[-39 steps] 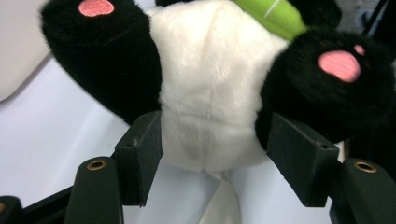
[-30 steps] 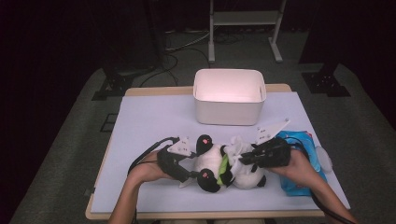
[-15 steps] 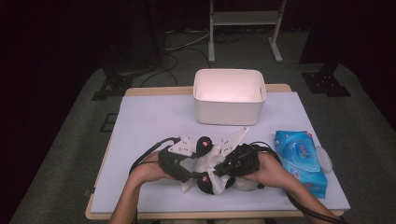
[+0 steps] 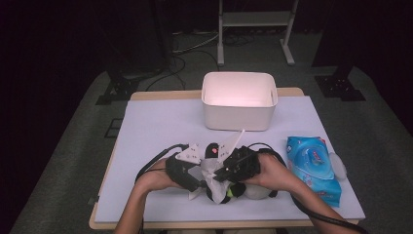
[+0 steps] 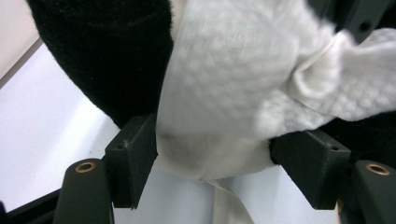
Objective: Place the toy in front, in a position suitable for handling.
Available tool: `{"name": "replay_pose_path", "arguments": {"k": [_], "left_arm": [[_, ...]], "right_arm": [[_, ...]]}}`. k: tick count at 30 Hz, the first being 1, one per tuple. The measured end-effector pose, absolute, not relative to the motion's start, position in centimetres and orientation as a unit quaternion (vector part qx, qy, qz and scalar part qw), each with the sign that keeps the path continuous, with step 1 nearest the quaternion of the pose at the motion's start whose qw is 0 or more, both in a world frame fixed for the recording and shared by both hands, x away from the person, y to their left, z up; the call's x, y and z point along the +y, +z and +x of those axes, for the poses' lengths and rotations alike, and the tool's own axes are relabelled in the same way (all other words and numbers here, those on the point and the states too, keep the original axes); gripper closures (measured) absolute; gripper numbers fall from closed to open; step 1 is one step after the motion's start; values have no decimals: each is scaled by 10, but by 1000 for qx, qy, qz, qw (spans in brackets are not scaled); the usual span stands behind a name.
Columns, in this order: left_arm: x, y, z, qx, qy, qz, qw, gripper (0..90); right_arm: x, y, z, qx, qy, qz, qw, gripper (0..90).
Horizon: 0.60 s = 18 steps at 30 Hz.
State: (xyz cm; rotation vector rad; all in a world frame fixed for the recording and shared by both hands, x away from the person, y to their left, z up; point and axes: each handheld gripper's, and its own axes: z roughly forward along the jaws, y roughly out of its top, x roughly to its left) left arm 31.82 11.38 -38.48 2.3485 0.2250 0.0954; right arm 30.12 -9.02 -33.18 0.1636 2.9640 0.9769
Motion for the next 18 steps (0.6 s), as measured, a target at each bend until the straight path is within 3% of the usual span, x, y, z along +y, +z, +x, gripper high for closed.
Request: {"name": "replay_pose_path", "arguments": {"k": [18], "left_arm": [[112, -387, 317, 88, 37, 920, 379, 296]], "right_arm": [[-103, -330, 317, 946, 315, 79, 27, 824]]}}
